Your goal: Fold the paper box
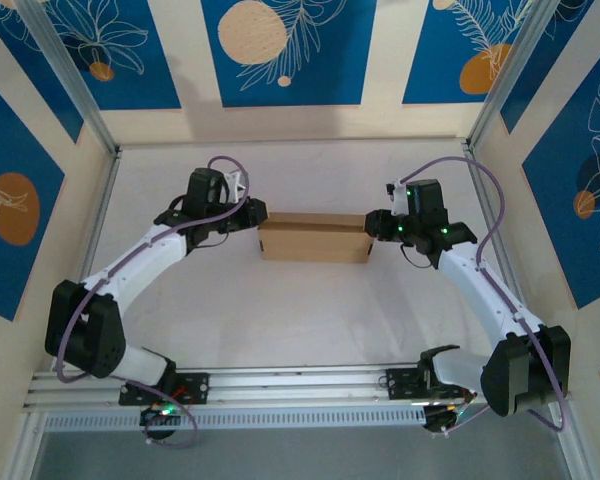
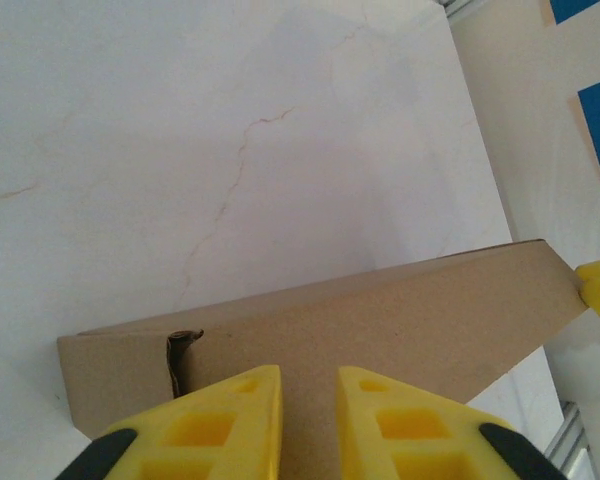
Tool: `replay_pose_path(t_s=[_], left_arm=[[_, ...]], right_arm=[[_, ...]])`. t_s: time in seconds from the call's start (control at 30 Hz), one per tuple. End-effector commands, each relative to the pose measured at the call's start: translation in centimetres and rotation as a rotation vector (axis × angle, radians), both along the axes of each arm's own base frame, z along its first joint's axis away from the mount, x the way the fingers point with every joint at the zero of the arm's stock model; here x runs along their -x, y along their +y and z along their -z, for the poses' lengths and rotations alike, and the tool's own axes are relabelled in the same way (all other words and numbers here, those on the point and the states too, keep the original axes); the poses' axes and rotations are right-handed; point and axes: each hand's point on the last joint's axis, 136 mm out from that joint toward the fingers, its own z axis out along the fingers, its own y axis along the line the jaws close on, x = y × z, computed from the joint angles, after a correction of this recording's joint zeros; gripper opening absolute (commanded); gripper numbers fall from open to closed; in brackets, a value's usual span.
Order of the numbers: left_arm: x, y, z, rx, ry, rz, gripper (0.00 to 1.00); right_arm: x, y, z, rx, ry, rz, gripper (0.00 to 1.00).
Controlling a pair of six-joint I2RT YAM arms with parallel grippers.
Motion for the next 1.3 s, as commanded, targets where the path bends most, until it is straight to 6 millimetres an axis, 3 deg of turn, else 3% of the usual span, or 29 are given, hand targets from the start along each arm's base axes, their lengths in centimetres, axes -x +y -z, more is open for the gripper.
replay_pose_path(t_s=[0.0, 0.2, 0.4, 0.8, 0.9, 1.03, 1.17, 1.27], left_arm=[[1.1, 0.9, 3.2, -0.034, 0.088, -0.025, 0.19], [1.6, 2.6, 4.9, -0.158, 0.078, -0.038, 0.17], [2.3, 4.2, 7.5, -0.3, 0.078, -0.051, 0.28], [4.5, 4.5, 12.8, -0.373, 0.172, -0.068, 0.32], [4.5, 5.1, 13.0, -0.402, 0.167, -0.077, 0.29], [4.5, 5.5, 12.7, -0.432, 0.153, -0.079, 0.23], [4.4, 5.4, 12.8, -0.432, 0.158, -0.074, 0.21], [4.3, 5.3, 12.6, -0.43, 0.157, -0.075, 0.21]], right_arm=[[1.4, -0.8, 3.0, 0.071, 0.109, 0.011, 0.33], [1.9, -1.3, 4.0, 0.141, 0.111, 0.009, 0.32], [2.4, -1.5, 5.2, 0.21, 0.112, 0.0, 0.34], [3.6, -0.7, 7.2, 0.266, 0.135, -0.029, 0.3], [3.0, -0.2, 4.8, 0.202, 0.083, -0.038, 0.32], [2.5, 1.4, -0.1, 0.077, -0.014, -0.134, 0.52], [1.9, 1.0, -2.8, 0.056, -0.043, -0.135, 0.54], [1.5, 0.1, -3.0, 0.034, -0.037, -0.091, 0.49]])
